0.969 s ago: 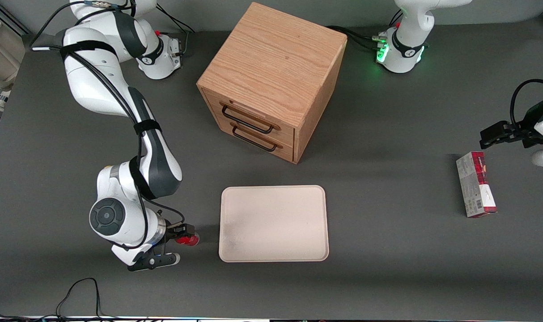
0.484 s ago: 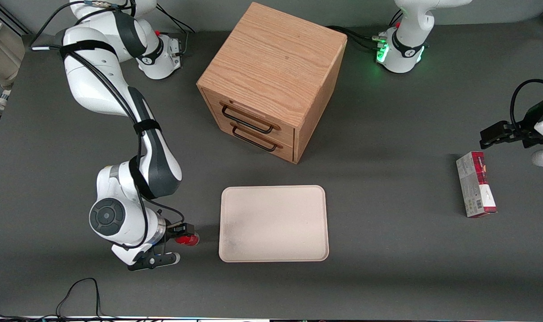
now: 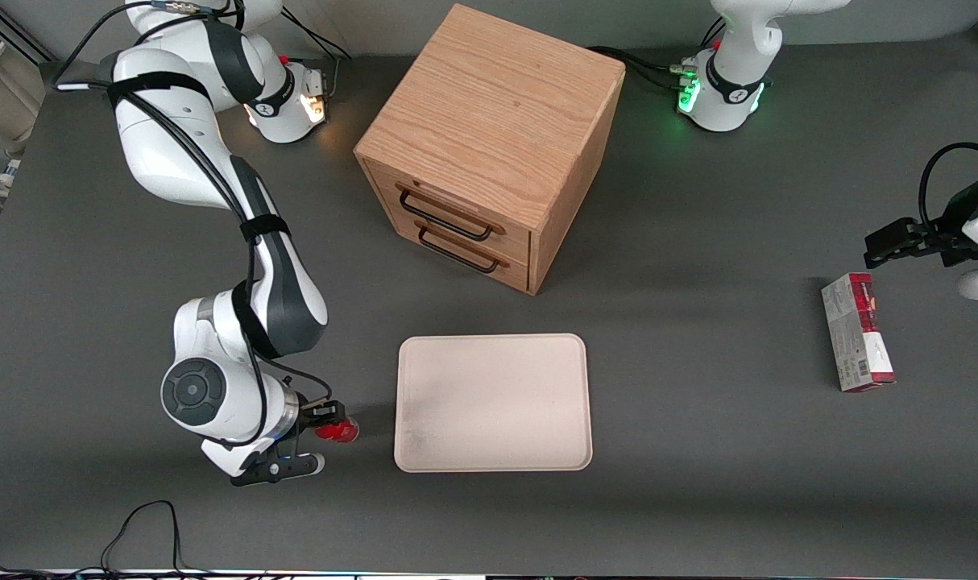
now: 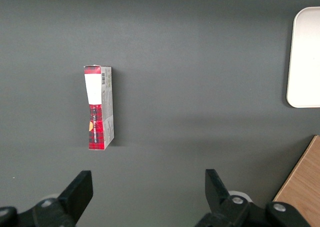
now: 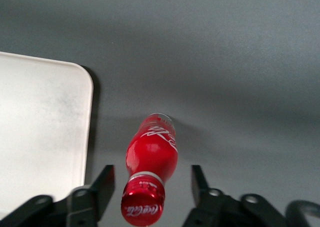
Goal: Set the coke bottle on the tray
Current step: 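Lower the open right gripper around the bottle's neck and close it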
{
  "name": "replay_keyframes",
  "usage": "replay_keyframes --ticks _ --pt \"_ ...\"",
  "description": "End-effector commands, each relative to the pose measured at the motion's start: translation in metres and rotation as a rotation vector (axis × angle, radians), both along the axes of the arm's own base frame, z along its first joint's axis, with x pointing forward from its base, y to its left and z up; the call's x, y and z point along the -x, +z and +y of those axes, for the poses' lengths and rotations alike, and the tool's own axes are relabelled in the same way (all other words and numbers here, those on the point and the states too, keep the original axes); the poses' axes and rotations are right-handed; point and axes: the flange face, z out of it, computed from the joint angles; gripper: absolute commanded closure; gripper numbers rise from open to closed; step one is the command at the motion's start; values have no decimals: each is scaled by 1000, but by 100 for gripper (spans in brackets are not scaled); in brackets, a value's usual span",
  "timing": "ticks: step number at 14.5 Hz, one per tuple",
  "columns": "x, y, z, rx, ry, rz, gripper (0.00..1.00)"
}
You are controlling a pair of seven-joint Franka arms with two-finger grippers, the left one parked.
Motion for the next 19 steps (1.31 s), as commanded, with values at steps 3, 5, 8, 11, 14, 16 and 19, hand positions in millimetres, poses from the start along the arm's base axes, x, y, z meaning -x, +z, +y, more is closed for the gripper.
replay_keyframes --ticks 3,5,8,11,14,16,19 --pt "4 9 3 -17 -7 17 91" --pt "4 10 3 -17 -7 17 94" --pt "6 34 3 -18 -4 10 98" --pt "13 82 0 -21 -6 -12 99" --pt "33 158 -3 -29 0 -26 99" --pt "54 213 -8 -34 3 -34 99" --pt "85 269 -17 -30 8 -16 99"
